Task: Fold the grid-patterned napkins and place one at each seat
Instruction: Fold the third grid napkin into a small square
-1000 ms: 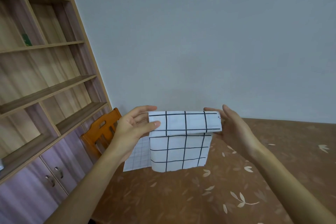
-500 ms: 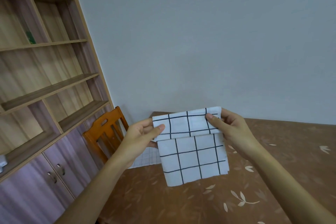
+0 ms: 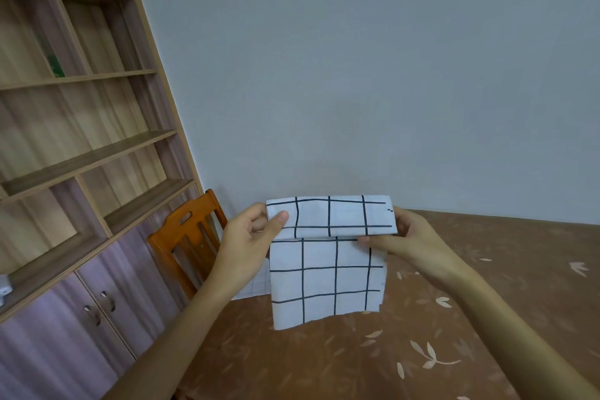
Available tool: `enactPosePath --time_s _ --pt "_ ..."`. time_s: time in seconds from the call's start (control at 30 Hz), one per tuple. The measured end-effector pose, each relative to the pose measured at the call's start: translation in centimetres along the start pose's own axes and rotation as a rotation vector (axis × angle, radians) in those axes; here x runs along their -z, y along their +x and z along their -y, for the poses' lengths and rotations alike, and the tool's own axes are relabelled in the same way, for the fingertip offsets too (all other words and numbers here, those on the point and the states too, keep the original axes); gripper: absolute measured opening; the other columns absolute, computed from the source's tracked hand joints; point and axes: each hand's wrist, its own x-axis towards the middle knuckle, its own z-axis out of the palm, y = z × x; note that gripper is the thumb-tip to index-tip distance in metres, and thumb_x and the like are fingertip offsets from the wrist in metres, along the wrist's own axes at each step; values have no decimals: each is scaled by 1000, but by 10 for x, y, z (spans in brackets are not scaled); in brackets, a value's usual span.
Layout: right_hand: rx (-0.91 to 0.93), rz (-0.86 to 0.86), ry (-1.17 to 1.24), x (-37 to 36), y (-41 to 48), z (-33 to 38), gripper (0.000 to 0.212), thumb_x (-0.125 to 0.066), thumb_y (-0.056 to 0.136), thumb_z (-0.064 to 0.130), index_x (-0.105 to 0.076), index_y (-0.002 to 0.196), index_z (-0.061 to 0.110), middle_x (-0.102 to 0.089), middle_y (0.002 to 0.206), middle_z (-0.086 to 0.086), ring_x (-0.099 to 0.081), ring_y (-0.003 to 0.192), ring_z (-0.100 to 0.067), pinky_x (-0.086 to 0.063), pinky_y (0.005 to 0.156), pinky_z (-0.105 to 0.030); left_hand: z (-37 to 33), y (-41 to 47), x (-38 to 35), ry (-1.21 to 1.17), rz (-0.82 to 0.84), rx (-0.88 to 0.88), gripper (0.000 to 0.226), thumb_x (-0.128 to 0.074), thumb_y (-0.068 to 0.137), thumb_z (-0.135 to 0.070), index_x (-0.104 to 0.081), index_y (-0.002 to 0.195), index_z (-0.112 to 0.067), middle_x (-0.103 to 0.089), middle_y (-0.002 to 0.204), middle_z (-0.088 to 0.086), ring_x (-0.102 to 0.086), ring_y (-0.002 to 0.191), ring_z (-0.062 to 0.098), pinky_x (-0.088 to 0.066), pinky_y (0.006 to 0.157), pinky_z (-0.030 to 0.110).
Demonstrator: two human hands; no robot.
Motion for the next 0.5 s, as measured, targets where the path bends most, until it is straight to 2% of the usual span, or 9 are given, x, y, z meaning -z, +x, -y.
enactPosePath --time_s 0.03,0.1,0.17,0.2,0.23,0.27,0.33,0.4,0.5 --pt "-6 31 4 0 -1 0 35 -75 84 7 -68 116 20 -78 109 6 -74 99 -11 -58 78 -19 -4 -1 -2 2 -6 -18 10 -58 98 -12 -67 94 -13 -68 67 1 -70 67 3 -50 62 8" --pt "-16 41 6 -1 -2 0 33 -74 85 10 -68 116 19 -77 109 6 -74 98 -11 -57 76 -18 -7 -4 -7 18 -25 -51 25 -56 98 -5 -54 79 -21 -54 76 4 -61 60 13 -43 55 3" --pt "-14 0 16 -2 0 -1 27 -73 88 16 -70 114 17 -78 108 3 -75 97 -14 -59 76 -22 -6 -3 -8 -14 -5 -41 12 -57 98 -6 -60 88 -11 -56 64 4 -65 59 6 -45 54 5" --pt "-14 -32 17 -2 1 -2 24 -72 89 17 -71 113 15 -78 107 1 -76 96 -16 -61 76 -25 -3 -2 -7 -34 22 -17 5 -58 97 -9 -63 97 -6 -63 58 -3 -69 63 2 -50 58 8" --pt "-11 -59 20 -2 2 -3 22 -72 89 17 -72 111 14 -79 105 -1 -76 94 -18 -61 75 -27 0 -2 -5 -67 54 24 17 -61 94 -14 -64 108 -5 -72 67 -8 -74 74 4 -56 63 15" --pt "-6 -80 27 -2 3 -4 20 -71 90 17 -72 109 13 -79 103 -1 -77 93 -19 -61 73 -27 3 0 -3 -110 95 66 30 -64 90 -20 -63 117 -9 -79 85 -4 -76 86 11 -61 69 25" --pt "17 -100 28 0 3 -6 18 -70 91 16 -74 109 15 -79 102 0 -76 93 -19 -61 73 -26 6 1 2 -161 178 144 44 -69 81 -25 -61 124 -20 -78 105 3 -76 96 21 -63 76 37" --pt "41 -100 0 2 3 -6 19 -70 91 17 -74 110 17 -79 104 1 -76 95 -18 -62 79 -28 9 1 5 -164 252 164 47 -73 77 -22 -60 122 -27 -78 108 2 -76 98 24 -63 74 36" --pt "44 -101 -20 3 5 -8 18 -69 92 18 -74 109 17 -79 102 1 -76 95 -20 -62 81 -32 11 4 10 -166 317 183 56 -79 75 -10 -59 126 -23 -76 113 5 -74 102 27 -63 77 38"
